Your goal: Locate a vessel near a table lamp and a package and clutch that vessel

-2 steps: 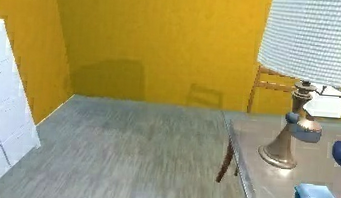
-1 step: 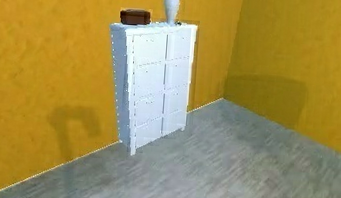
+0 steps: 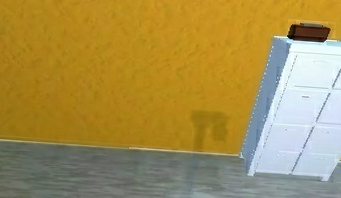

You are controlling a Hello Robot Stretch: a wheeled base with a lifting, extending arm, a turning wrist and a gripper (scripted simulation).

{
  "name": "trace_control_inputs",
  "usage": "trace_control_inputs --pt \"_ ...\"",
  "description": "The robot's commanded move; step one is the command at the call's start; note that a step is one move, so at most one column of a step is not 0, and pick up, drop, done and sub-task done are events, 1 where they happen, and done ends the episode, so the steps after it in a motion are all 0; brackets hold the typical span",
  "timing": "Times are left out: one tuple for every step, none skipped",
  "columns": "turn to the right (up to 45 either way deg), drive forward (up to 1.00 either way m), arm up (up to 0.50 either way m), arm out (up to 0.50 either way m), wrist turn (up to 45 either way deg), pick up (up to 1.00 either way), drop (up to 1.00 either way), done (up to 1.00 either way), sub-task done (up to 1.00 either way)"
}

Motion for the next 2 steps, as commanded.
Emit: trace_control_inputs --pt "0.0 0.15 0.0 0.0 0.0 0.0 0.0 0.0 0.0" --pt "-45.0 0.0 0.0 0.0 0.0 0.0 0.0 0.0 0.0"
